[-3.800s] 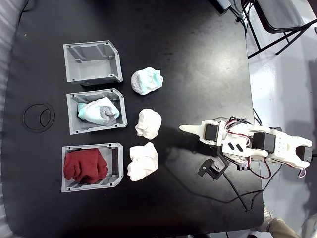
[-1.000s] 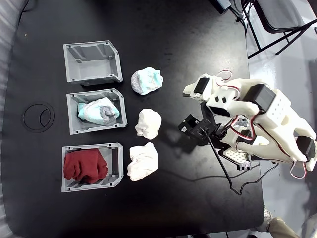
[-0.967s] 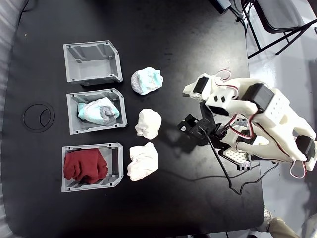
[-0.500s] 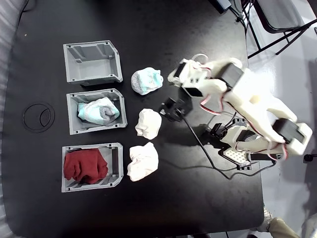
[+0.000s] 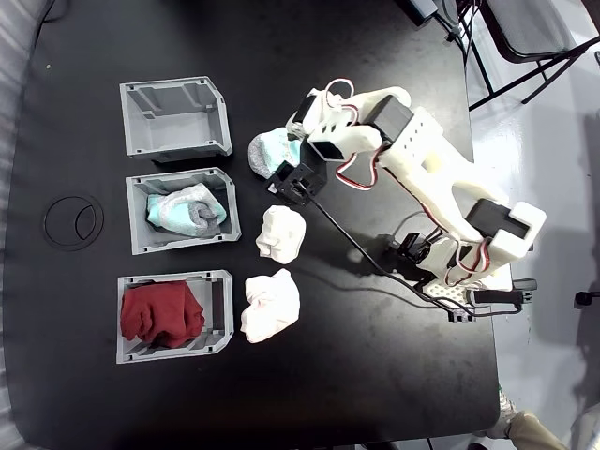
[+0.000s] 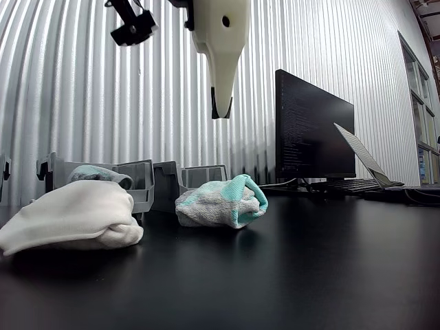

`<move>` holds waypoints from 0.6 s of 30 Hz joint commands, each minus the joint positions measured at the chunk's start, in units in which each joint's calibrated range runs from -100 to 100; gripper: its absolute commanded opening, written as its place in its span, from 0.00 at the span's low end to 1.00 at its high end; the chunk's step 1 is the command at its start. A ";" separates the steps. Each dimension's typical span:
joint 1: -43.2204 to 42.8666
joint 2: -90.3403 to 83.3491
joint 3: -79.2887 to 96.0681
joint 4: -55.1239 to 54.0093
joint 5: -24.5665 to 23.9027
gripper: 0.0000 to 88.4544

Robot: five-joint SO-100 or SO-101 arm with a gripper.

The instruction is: Put the sock in the container

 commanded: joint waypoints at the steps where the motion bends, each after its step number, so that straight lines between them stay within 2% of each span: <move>1: -0.15 1.57 -4.99 0.54 -0.26 0.01; 8: -0.23 4.58 -5.26 5.07 -0.26 0.01; 18: 1.82 4.67 -7.33 5.07 -0.14 0.01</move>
